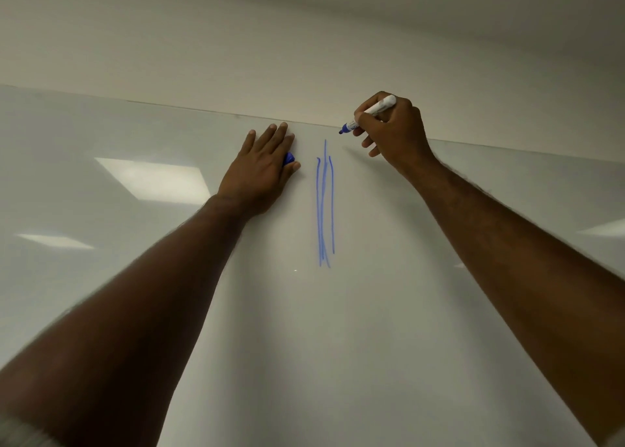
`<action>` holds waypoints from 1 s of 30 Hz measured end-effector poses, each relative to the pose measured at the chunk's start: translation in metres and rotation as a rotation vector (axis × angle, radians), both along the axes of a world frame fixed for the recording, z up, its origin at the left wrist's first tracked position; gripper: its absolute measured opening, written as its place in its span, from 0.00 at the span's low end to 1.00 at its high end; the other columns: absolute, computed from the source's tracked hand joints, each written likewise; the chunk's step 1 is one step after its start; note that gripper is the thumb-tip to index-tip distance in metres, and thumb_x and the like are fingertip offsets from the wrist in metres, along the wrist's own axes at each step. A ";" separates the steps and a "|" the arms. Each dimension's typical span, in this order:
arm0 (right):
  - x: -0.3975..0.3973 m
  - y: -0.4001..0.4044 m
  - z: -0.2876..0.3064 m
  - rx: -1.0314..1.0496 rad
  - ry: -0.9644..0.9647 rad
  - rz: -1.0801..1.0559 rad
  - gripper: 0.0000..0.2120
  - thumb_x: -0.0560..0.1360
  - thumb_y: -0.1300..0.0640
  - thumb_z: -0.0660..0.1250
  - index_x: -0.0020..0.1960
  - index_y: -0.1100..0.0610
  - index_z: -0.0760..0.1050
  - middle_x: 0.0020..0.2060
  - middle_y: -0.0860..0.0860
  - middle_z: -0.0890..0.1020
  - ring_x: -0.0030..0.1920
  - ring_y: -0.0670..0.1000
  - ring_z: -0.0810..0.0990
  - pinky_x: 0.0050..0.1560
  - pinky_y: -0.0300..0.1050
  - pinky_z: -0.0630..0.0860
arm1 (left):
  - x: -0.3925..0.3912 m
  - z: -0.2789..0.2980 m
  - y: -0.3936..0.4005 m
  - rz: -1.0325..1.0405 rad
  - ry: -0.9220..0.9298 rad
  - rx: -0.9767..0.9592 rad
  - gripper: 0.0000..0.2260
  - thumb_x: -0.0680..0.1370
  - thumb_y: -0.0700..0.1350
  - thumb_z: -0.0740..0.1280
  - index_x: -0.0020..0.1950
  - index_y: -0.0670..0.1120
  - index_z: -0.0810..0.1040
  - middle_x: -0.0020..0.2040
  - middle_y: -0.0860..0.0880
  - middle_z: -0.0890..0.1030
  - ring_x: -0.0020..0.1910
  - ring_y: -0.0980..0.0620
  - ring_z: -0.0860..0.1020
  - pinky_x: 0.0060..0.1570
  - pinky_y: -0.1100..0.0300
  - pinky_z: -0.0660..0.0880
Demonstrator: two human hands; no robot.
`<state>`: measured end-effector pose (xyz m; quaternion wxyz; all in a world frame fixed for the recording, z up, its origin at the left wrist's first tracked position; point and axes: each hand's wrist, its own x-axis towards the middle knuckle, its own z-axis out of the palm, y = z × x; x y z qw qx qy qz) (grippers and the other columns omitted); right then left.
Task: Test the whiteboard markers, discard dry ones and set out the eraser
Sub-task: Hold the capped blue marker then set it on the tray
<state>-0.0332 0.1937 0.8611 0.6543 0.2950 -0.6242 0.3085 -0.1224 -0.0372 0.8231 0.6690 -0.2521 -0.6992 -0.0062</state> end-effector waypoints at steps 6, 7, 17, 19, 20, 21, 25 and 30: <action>-0.016 -0.004 0.014 0.039 -0.031 -0.047 0.06 0.74 0.55 0.68 0.46 0.57 0.81 0.37 0.51 0.86 0.36 0.52 0.86 0.31 0.45 0.81 | -0.004 0.001 -0.003 -0.006 0.023 0.001 0.27 0.86 0.56 0.49 0.82 0.45 0.53 0.82 0.46 0.51 0.82 0.49 0.48 0.80 0.50 0.43; -0.018 -0.005 0.014 0.043 -0.028 -0.041 0.06 0.74 0.56 0.69 0.46 0.59 0.81 0.37 0.51 0.86 0.36 0.53 0.86 0.31 0.45 0.81 | -0.004 0.002 -0.003 -0.002 0.023 0.003 0.27 0.85 0.56 0.49 0.82 0.45 0.53 0.82 0.46 0.51 0.82 0.49 0.48 0.80 0.50 0.43; -0.023 0.006 -0.026 0.080 0.030 0.041 0.10 0.68 0.59 0.66 0.38 0.67 0.77 0.29 0.55 0.83 0.31 0.62 0.82 0.27 0.49 0.78 | -0.005 0.001 -0.001 -0.001 0.024 -0.006 0.27 0.86 0.56 0.49 0.82 0.45 0.52 0.83 0.46 0.51 0.82 0.49 0.48 0.80 0.50 0.43; -0.025 0.010 -0.038 0.118 0.014 0.051 0.11 0.68 0.59 0.65 0.38 0.69 0.76 0.30 0.58 0.82 0.31 0.64 0.82 0.27 0.51 0.77 | -0.005 0.001 -0.001 -0.004 0.021 -0.004 0.27 0.86 0.56 0.49 0.82 0.45 0.52 0.83 0.46 0.51 0.82 0.49 0.48 0.80 0.50 0.43; -0.025 0.011 -0.044 0.140 0.008 0.052 0.10 0.68 0.60 0.65 0.37 0.69 0.76 0.30 0.59 0.82 0.31 0.64 0.82 0.27 0.50 0.76 | -0.004 0.001 -0.001 -0.007 0.021 -0.003 0.27 0.86 0.56 0.49 0.82 0.45 0.53 0.83 0.46 0.51 0.82 0.49 0.48 0.80 0.50 0.43; -0.024 0.012 -0.050 0.167 0.004 0.050 0.10 0.68 0.60 0.65 0.37 0.68 0.76 0.30 0.60 0.82 0.30 0.63 0.82 0.27 0.49 0.76 | -0.004 0.001 0.000 -0.008 0.021 -0.002 0.27 0.86 0.56 0.50 0.82 0.45 0.53 0.83 0.46 0.51 0.82 0.49 0.48 0.80 0.49 0.43; -0.024 0.012 -0.074 0.282 -0.021 0.061 0.07 0.69 0.63 0.65 0.36 0.67 0.77 0.29 0.58 0.82 0.28 0.57 0.81 0.24 0.44 0.74 | -0.004 0.001 0.000 0.000 0.018 0.001 0.27 0.86 0.56 0.49 0.82 0.45 0.53 0.83 0.46 0.51 0.82 0.49 0.48 0.80 0.49 0.43; -0.024 0.010 -0.092 0.378 -0.079 0.065 0.05 0.69 0.69 0.64 0.35 0.69 0.76 0.29 0.57 0.81 0.25 0.48 0.78 0.24 0.40 0.73 | -0.004 0.001 0.000 0.008 0.017 0.001 0.28 0.85 0.57 0.49 0.82 0.45 0.52 0.83 0.46 0.50 0.82 0.49 0.48 0.80 0.49 0.43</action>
